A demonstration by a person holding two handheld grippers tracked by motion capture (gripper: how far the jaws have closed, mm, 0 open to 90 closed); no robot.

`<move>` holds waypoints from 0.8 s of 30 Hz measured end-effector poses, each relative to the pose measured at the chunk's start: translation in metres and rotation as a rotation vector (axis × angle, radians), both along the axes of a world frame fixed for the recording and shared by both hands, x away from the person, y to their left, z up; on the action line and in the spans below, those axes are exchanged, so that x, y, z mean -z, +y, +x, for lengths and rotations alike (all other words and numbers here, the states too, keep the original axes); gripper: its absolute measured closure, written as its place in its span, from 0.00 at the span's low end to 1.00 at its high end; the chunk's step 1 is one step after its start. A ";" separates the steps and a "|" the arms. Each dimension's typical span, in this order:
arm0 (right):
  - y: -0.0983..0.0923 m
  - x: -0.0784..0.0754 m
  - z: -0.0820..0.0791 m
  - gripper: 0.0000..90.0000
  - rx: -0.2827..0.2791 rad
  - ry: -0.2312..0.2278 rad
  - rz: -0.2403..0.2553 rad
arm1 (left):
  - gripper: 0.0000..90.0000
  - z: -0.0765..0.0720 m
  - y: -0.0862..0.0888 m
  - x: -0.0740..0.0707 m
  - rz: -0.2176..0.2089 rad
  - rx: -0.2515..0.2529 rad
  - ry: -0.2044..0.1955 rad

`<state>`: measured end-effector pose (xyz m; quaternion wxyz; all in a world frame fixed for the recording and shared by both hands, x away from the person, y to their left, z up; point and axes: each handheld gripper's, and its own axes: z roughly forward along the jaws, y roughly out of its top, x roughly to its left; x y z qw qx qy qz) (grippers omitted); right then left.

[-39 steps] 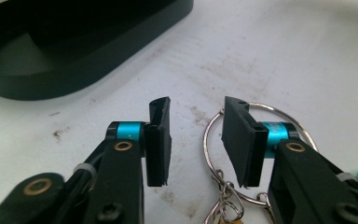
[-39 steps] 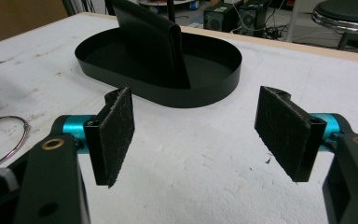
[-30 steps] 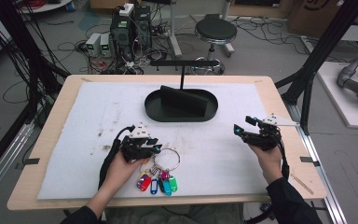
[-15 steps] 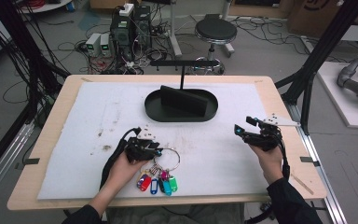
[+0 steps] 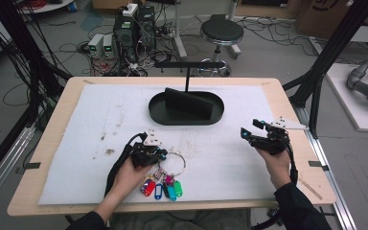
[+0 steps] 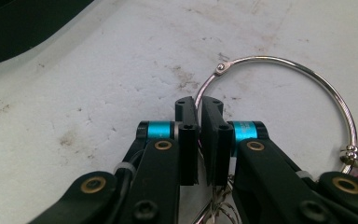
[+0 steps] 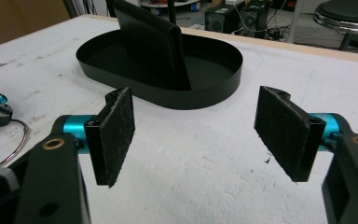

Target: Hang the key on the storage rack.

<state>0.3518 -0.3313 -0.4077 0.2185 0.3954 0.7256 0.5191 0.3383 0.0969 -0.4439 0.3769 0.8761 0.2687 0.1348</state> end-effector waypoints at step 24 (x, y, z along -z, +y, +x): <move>0.000 -0.001 -0.001 0.33 0.000 -0.021 0.009 | 0.96 -0.019 0.018 -0.040 -0.197 0.003 -0.260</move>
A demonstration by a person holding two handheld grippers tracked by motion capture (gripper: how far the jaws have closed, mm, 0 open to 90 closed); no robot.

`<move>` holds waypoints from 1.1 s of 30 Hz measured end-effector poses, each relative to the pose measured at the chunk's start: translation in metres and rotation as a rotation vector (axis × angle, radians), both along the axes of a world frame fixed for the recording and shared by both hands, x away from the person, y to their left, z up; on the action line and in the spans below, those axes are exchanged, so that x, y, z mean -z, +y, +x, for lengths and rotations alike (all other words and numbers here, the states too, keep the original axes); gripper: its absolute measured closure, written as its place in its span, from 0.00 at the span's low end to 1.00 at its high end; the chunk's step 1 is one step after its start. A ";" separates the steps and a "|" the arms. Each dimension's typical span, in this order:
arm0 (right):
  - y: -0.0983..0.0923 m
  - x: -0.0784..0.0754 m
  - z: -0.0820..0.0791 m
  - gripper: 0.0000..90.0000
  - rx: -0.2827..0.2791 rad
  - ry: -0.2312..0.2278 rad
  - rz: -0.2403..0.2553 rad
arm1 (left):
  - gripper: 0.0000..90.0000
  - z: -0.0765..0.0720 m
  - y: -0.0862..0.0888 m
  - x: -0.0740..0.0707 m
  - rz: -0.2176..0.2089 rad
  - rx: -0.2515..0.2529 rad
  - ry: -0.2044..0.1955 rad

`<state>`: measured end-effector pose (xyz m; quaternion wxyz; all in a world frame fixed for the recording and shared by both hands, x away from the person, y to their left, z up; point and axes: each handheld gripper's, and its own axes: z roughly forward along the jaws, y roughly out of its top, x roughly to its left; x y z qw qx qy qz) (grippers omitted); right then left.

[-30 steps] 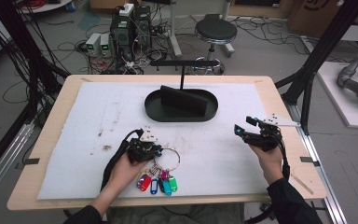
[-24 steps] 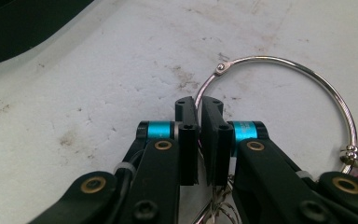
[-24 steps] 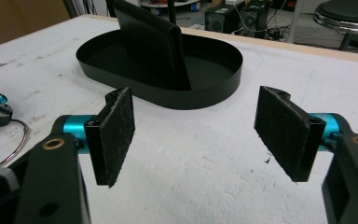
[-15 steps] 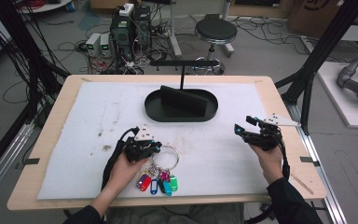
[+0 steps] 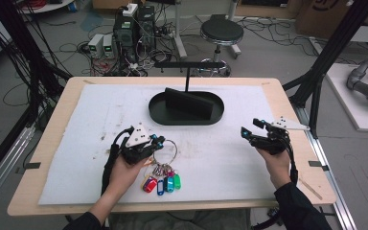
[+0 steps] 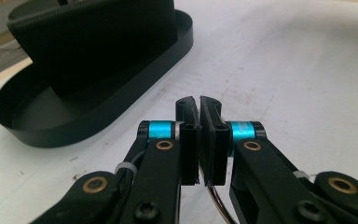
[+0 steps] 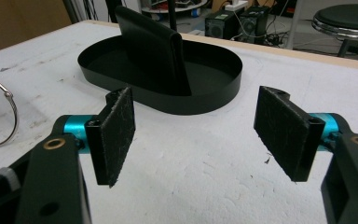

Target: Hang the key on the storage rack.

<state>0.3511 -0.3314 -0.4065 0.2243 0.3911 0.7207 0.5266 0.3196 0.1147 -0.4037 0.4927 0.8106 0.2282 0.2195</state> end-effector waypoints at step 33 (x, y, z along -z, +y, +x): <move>0.002 0.000 0.001 0.33 -0.009 -0.010 0.001 | 0.95 -0.007 -0.001 0.006 -0.016 0.080 0.073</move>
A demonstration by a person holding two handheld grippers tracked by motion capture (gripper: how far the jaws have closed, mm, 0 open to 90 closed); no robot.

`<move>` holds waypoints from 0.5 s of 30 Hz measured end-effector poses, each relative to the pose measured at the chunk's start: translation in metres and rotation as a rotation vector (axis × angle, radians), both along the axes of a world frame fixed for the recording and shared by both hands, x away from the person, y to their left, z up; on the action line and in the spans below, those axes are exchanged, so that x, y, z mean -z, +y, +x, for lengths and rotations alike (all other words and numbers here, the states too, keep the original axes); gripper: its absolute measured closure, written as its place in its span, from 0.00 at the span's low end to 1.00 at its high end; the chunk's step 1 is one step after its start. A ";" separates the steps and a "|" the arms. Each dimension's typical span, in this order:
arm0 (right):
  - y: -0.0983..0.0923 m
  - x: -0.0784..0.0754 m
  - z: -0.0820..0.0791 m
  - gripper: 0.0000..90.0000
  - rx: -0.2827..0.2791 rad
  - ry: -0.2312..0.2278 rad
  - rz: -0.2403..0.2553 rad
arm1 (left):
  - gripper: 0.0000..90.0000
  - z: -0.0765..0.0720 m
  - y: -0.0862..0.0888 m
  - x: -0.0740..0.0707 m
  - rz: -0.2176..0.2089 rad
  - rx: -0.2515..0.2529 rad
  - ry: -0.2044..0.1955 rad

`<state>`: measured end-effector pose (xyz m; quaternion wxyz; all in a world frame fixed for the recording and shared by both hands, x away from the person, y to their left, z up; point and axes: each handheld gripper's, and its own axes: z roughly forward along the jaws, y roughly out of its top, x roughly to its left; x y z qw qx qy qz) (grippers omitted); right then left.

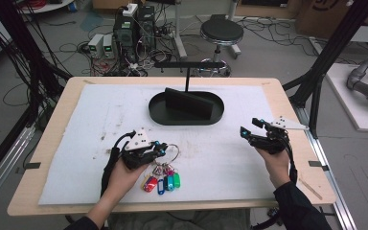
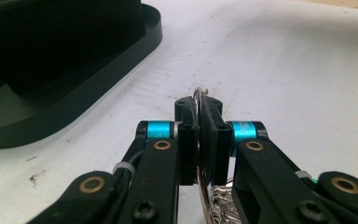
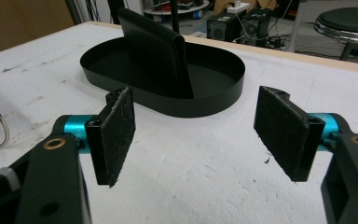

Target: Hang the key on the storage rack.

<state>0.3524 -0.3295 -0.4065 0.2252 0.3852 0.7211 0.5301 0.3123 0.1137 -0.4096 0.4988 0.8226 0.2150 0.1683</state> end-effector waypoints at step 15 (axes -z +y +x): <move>0.001 0.000 0.001 0.33 -0.001 0.003 -0.001 | 0.96 0.000 0.006 -0.011 -0.062 -0.012 -0.020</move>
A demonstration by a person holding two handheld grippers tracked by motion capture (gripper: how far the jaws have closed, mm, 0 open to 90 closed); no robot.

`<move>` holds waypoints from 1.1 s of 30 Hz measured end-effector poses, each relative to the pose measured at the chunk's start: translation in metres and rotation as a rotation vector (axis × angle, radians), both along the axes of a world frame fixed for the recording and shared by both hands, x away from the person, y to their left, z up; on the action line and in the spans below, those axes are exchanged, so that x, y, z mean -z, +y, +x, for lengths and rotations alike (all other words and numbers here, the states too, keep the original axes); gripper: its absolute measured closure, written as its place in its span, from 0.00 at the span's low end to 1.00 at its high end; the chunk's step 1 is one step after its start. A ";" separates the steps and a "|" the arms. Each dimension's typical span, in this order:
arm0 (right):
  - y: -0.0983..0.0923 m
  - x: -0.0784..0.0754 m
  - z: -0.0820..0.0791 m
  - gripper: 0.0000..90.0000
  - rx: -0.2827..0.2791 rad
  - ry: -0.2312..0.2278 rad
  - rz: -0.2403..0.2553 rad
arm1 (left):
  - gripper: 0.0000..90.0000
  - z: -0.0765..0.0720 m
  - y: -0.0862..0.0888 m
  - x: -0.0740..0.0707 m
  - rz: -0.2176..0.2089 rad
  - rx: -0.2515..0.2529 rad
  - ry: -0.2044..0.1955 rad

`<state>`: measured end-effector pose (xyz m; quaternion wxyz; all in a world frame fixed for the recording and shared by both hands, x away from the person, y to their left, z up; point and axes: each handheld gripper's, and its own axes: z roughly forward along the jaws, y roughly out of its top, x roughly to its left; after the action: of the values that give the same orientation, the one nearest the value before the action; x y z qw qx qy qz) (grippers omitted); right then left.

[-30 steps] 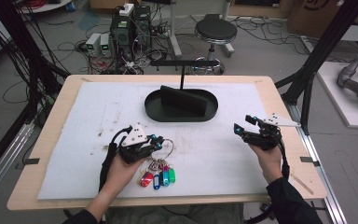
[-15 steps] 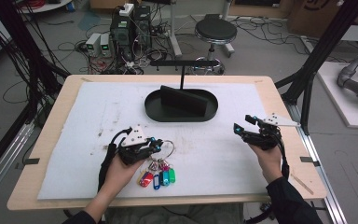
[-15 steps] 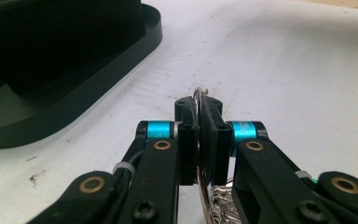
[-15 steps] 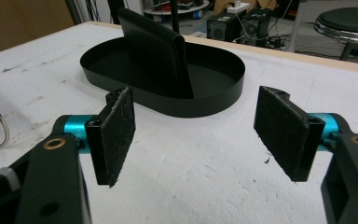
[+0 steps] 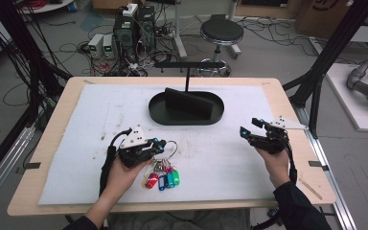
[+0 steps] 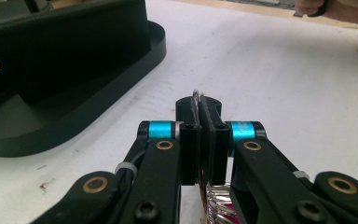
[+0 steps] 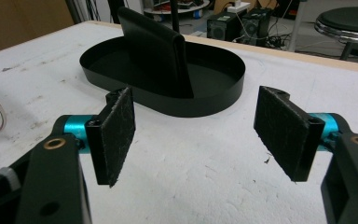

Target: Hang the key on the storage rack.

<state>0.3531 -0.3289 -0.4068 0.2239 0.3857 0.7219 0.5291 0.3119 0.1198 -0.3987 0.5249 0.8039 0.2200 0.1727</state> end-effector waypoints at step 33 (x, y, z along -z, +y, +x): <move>-0.002 0.001 0.003 0.38 0.002 0.004 0.014 | 0.96 0.013 0.013 -0.057 -0.054 -0.071 -0.118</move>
<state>0.3557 -0.3310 -0.4074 0.2201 0.3890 0.7182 0.5333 0.3253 0.1325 -0.3416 0.5519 0.7696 0.2214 0.2324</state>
